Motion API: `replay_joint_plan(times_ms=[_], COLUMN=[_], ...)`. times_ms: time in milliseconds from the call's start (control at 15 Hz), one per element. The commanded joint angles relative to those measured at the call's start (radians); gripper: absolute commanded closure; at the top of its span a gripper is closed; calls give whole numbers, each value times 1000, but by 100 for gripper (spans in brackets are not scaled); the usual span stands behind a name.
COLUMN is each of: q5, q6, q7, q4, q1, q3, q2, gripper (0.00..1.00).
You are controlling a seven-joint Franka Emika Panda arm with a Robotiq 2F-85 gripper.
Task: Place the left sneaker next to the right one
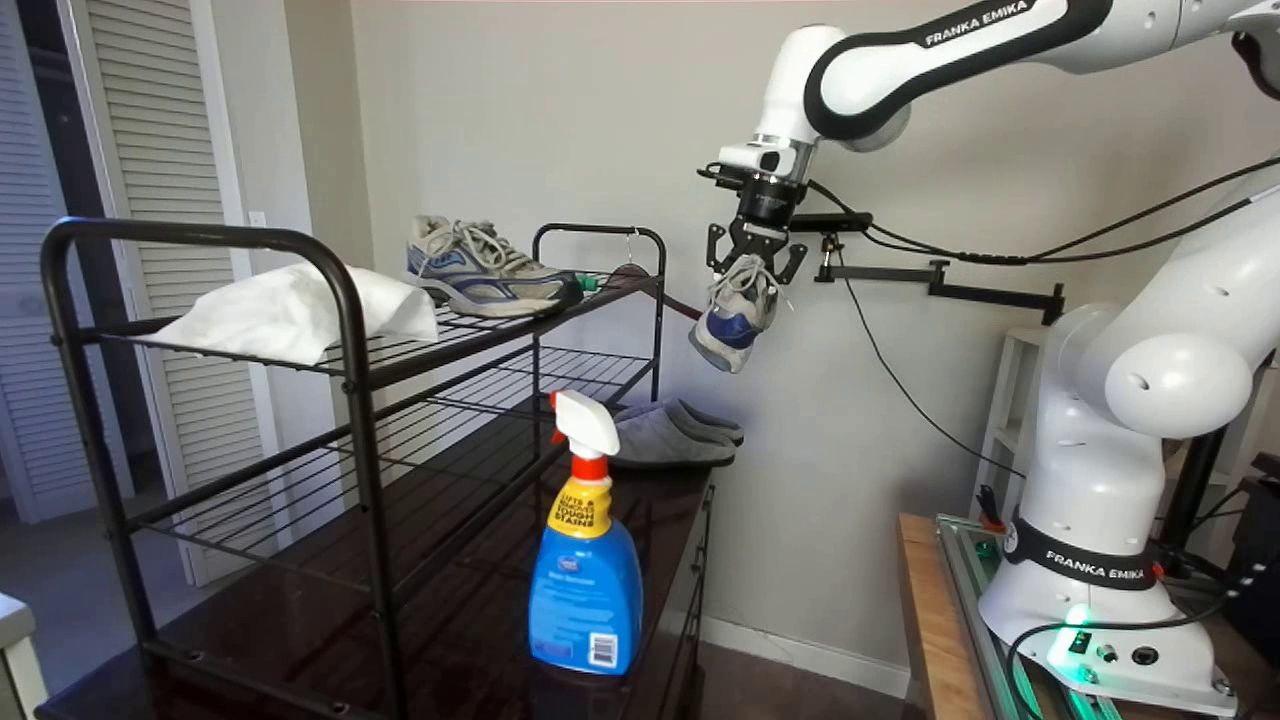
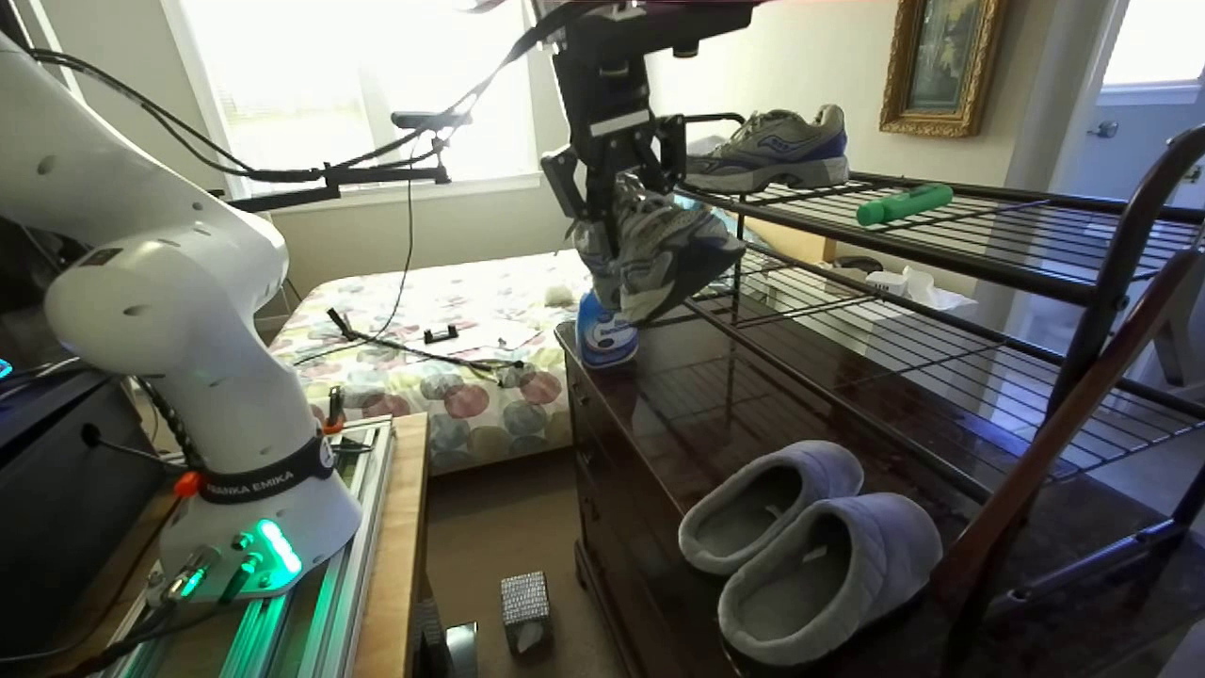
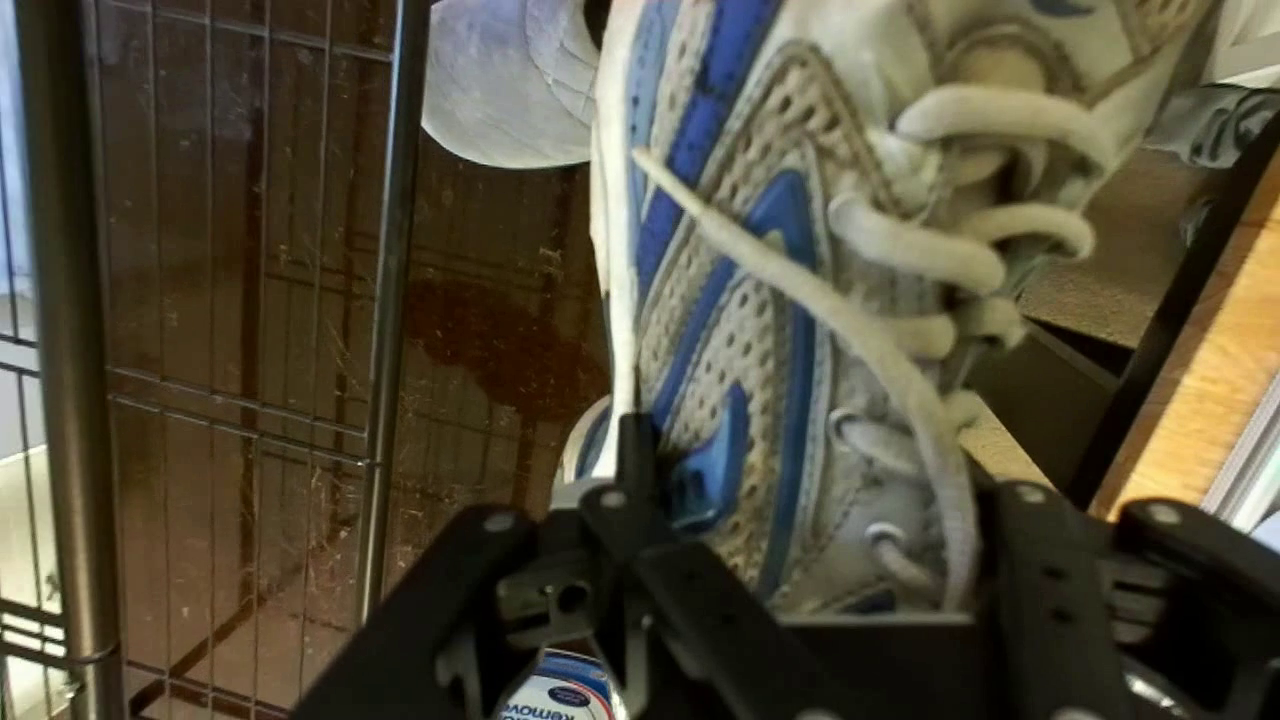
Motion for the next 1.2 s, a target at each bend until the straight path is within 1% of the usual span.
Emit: replay_joint_plan(times_ms=[0,67,133,267,467,533,667,867,1000,1133], q5=[-20,-16,-11,-11,-10,5,-4,9,28,22], q6=[-69,-74,-36,-48,-53,-41,-54,-122,-165,-230], q7=[-30,-17,-4,-4,-5,-37,-110,-236,-301,-376], q4=[108,129,64,92,100,105,130,179,219,278], q1=[34,34,33,35,36,49,69,101,118,136], q3=[-20,-19,-21,-22,-22,-34,-49,-71,-86,-91], q2=[10,21,0,3,10,6,-21,-50,-52,-42], gripper=[63,63,38,38,38,63,63,63,63,63])
